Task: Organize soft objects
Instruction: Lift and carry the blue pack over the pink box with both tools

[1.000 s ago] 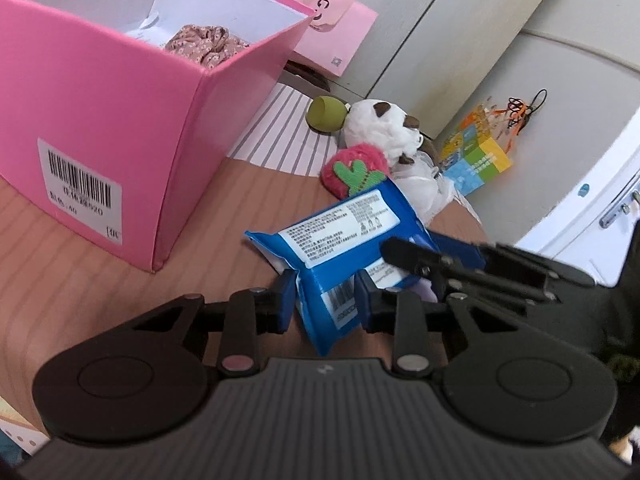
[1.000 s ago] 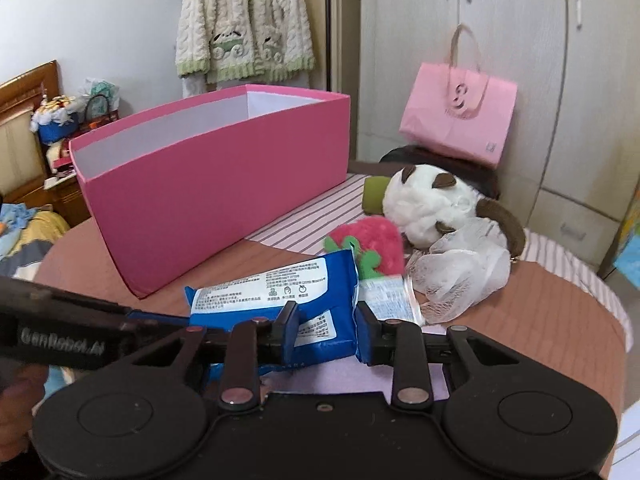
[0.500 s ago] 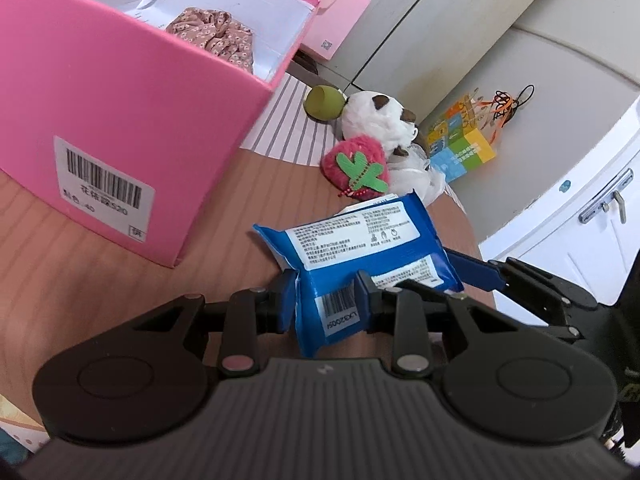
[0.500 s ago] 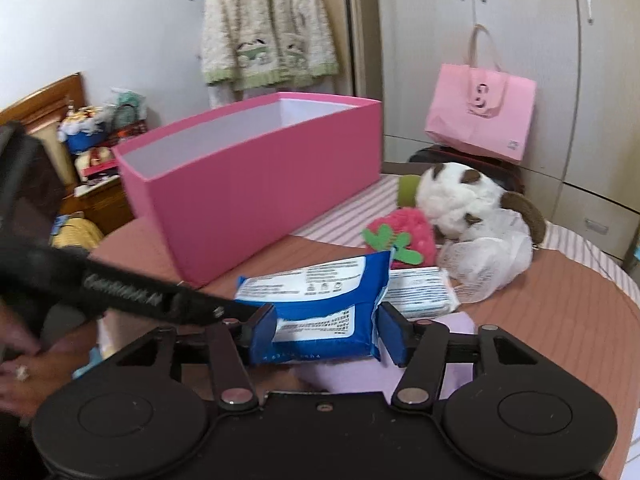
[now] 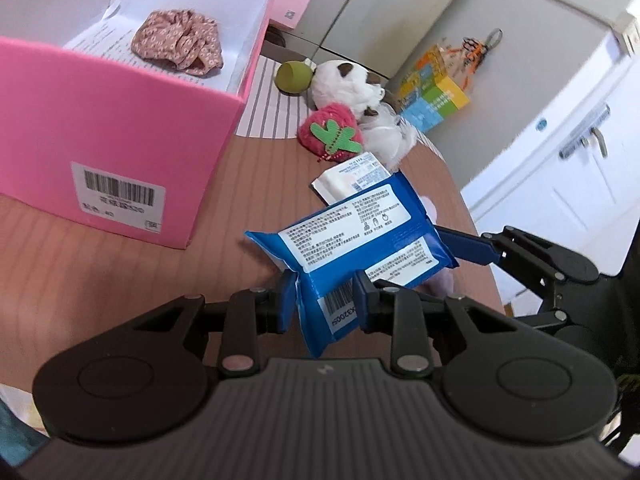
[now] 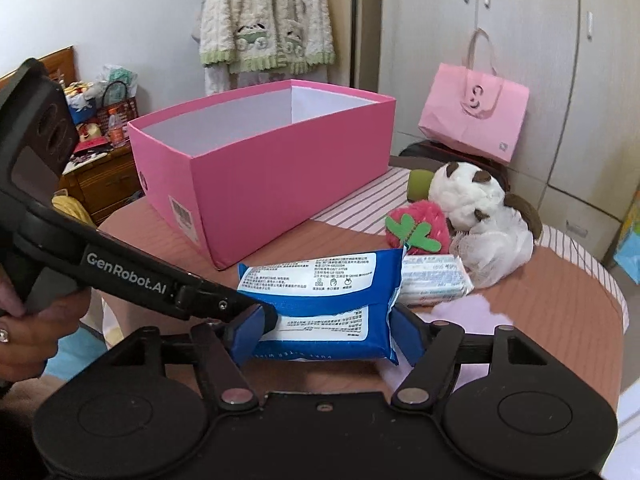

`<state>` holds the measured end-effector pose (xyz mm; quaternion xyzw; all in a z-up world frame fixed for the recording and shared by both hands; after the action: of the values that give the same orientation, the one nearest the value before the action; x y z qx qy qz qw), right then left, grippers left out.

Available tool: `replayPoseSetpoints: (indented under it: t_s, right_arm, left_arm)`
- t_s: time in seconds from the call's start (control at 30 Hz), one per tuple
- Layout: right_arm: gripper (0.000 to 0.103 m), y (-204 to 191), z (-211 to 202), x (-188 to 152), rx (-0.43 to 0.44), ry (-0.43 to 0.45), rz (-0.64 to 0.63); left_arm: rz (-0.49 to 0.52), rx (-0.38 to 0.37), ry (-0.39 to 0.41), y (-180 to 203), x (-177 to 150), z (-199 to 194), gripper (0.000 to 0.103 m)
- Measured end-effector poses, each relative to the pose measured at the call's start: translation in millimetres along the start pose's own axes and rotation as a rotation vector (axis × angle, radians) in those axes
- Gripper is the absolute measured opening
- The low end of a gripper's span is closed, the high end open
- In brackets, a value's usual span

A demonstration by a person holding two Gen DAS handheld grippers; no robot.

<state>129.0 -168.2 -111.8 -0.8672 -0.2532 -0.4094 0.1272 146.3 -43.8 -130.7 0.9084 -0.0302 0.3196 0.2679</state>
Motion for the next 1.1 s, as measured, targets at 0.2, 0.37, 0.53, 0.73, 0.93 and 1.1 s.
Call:
replayPoseSetpoints:
  t_s: [0.2, 0.37, 0.53, 0.73, 0.93, 1.1]
  right_arm:
    - [0.074, -29.3, -8.1, -2.4, -0.051, -0.044, -0.022]
    - [0.074, -49.9, -15.6, -0.8, -0.062, -0.072, -0.008]
    - [0.075, -69.5, -22.3, 4.6, -0.056, -0.091, 0.012]
    - [0.075, -97.9, -33.2, 12.9, -0.036, -0.090, -0.002]
    - [0.074, -127.8, -39.9, 22.1, -0.023, -0.063, -0.038]
    - [0.074, -139.9, -43.8, 37.5, -0.012, -0.030, -0.043]
  left_arm:
    - [0.092, 0.017, -0.047, -1.8, -9.9, -21.8, 0.027]
    - [0.105, 0.012, -0.076, -7.3, -14.8, -39.4, 0.027]
    - [0.116, 0.015, -0.095, -12.9, -17.3, -62.7, 0.027]
    - [0.140, 0.023, -0.094, -20.3, -22.0, -95.1, 0.027]
    - [0.127, 0.058, -0.070, -30.8, -23.0, -121.4, 0.027]
    - [0.104, 0.058, -0.029, -38.4, -15.2, -142.7, 0.027]
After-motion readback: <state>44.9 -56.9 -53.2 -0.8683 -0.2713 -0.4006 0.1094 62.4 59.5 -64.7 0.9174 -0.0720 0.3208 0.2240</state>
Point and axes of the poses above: each gripper's, at about its wrist camera, not at the fingertips, and z roughly the way its jaws point, y to its right, x to its top, the point moved 6 cm from there along z, roughly the way its jaws point, and after that the axes turned 1 degree about x, right-handed, at the moved point
